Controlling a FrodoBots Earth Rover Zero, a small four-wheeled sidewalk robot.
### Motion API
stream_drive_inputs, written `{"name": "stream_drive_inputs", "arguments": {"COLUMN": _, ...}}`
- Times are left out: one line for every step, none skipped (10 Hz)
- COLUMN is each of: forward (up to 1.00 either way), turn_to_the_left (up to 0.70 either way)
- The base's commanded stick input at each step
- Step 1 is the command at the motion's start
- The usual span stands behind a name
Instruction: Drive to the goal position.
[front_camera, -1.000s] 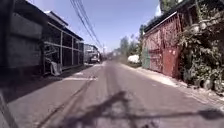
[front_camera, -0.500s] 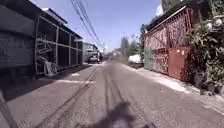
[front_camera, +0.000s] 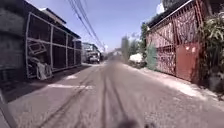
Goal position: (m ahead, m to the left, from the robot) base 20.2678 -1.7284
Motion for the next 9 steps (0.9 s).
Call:
{"name": "stream_drive_inputs", "arguments": {"forward": 1.00, "turn_to_the_left": 0.00}}
{"name": "stream_drive_inputs", "arguments": {"forward": 1.00, "turn_to_the_left": 0.00}}
{"name": "stream_drive_inputs", "arguments": {"forward": 1.00, "turn_to_the_left": 0.00}}
{"name": "stream_drive_inputs", "arguments": {"forward": 1.00, "turn_to_the_left": 0.00}}
{"name": "stream_drive_inputs", "arguments": {"forward": 1.00, "turn_to_the_left": 0.00}}
{"name": "stream_drive_inputs", "arguments": {"forward": 1.00, "turn_to_the_left": 0.00}}
{"name": "stream_drive_inputs", "arguments": {"forward": 1.00, "turn_to_the_left": 0.00}}
{"name": "stream_drive_inputs", "arguments": {"forward": 1.00, "turn_to_the_left": 0.00}}
{"name": "stream_drive_inputs", "arguments": {"forward": 1.00, "turn_to_the_left": 0.00}}
